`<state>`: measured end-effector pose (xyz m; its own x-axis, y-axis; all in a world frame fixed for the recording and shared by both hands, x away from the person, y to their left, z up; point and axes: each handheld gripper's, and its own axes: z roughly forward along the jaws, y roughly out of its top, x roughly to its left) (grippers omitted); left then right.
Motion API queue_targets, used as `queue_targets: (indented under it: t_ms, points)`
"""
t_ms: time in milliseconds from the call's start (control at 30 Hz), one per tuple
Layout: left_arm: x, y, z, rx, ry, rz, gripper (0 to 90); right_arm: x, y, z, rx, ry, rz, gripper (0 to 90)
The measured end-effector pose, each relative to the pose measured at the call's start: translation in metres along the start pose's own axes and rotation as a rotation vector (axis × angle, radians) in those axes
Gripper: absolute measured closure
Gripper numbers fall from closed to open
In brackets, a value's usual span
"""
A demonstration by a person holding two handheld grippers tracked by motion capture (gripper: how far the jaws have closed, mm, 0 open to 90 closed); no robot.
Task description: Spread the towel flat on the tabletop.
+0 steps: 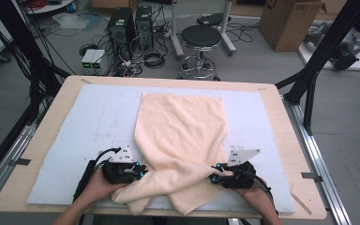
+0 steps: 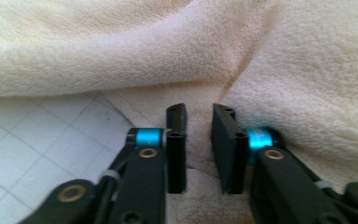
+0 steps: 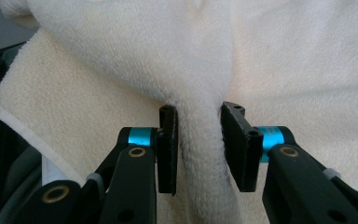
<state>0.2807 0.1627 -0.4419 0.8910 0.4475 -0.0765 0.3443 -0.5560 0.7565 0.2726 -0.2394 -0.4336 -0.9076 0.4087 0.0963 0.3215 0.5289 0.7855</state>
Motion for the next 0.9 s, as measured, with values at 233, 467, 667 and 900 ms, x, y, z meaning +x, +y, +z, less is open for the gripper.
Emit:
queue_targets:
  t_ms: [233,467,667,900]
  points:
    - [-0.004,-0.003,-0.023,-0.076,0.039,-0.025,86.0,0.003,0.006,-0.003,-0.023,-0.006,-0.005,69.4]
    - [-0.02,-0.017,-0.08,-0.202,0.118,-0.048,86.0,0.008,0.022,0.003,-0.054,0.007,-0.04,71.0]
    - [-0.033,-0.03,-0.098,-0.215,0.115,-0.049,85.8,0.014,0.033,0.014,-0.042,0.027,-0.059,70.3]
    - [-0.022,-0.025,-0.088,-0.236,0.079,-0.101,65.3,0.02,0.031,-0.002,-0.091,0.008,-0.052,59.5]
